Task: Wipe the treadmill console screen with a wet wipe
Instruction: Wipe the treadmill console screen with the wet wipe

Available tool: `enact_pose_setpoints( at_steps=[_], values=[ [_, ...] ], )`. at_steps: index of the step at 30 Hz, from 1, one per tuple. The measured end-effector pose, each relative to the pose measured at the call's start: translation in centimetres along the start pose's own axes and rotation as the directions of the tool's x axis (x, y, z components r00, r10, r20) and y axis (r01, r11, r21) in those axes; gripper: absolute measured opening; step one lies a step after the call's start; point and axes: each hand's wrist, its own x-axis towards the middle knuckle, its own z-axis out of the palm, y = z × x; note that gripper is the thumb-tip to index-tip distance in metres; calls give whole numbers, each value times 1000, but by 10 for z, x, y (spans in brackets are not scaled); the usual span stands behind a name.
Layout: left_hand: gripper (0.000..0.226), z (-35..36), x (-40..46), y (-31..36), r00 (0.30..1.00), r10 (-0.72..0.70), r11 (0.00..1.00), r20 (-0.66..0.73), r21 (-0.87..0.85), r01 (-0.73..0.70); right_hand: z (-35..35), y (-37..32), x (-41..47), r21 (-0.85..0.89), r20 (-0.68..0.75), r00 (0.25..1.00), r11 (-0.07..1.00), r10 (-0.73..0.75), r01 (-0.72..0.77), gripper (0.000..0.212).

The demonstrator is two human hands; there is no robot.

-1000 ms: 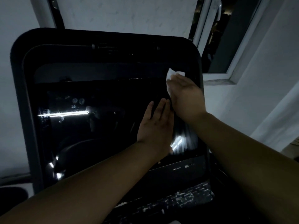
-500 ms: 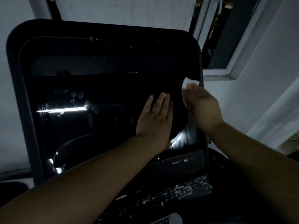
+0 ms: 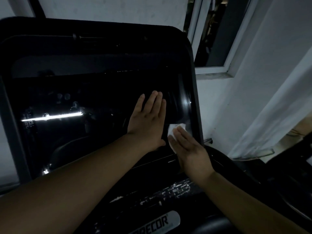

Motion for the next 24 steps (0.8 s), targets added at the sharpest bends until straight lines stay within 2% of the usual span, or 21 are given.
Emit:
enact_pose_setpoints(
  at_steps=[5, 9, 13, 17, 21, 24],
  values=[
    [137, -7, -12, -6, 1000, 5, 1000, -28, -11, -5, -1, 22, -16, -29, -27, 989, 989, 144, -144, 49],
    [136, -3, -26, -21, 1000, -11, 1000, -14, 24, 11, 5, -2, -13, -37, -53, 970, 970, 239, -241, 49],
    [135, -1, -26, -25, 999, -25, 1000, 24, 17, 25, 17, -53, -6, 67, -84, 984, 986, 159, -154, 40],
    [135, -2, -27, -25, 999, -19, 1000, 33, 21, 19, 16, -42, -13, 98, -90, 987, 987, 135, -127, 41],
    [136, -1, -27, -25, 999, -22, 999, 36, 29, 21, 8, -7, -28, -6, -53, 956, 958, 287, -288, 60],
    [136, -2, -26, -24, 999, -25, 999, 32, 32, 24, 8, -13, -25, -55, -90, 929, 930, 359, -365, 44]
  ],
)
